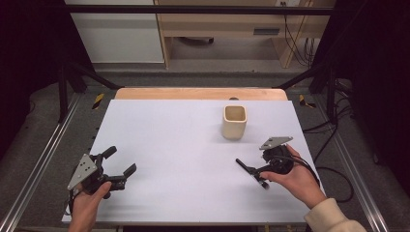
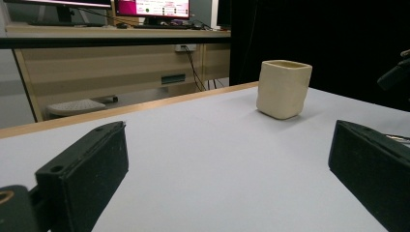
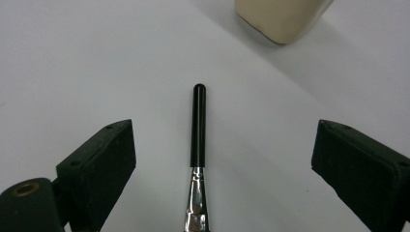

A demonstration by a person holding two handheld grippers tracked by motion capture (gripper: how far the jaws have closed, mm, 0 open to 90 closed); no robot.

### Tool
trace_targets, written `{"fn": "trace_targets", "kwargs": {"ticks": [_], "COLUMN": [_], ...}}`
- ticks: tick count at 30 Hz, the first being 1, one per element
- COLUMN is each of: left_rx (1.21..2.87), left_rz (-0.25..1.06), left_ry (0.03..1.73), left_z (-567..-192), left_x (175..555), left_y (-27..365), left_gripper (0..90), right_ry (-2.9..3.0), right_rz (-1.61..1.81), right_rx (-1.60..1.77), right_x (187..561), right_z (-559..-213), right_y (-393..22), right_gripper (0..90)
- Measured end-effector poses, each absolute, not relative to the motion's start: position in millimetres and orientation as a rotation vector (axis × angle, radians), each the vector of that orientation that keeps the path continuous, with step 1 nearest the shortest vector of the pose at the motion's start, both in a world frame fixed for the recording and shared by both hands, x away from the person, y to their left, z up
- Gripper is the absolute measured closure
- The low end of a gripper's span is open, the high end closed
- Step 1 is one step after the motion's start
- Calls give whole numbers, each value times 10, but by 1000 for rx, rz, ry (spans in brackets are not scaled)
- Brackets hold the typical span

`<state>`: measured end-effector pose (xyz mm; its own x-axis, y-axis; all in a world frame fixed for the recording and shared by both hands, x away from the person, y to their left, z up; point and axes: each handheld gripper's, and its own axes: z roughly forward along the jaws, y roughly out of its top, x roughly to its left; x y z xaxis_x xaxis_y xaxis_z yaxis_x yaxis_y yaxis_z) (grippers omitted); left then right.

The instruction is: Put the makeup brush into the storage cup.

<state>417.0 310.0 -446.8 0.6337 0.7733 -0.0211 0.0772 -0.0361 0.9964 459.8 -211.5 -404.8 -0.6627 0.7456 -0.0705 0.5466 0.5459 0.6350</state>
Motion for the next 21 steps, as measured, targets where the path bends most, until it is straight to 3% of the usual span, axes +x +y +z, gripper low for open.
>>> {"fn": "trace_targets", "kwargs": {"ticks": [21], "left_rx": [1534], "left_rz": [657], "left_ry": [737], "left_z": [-4467], "left_x": [4173], "left_y": [3110], "left_gripper": [1], "right_ry": [2498], "right_rz": [784], "right_rx": [1096], "right_x": [4714], "right_z": [-4243], "right_y": [-2014], "right_gripper": [122]}}
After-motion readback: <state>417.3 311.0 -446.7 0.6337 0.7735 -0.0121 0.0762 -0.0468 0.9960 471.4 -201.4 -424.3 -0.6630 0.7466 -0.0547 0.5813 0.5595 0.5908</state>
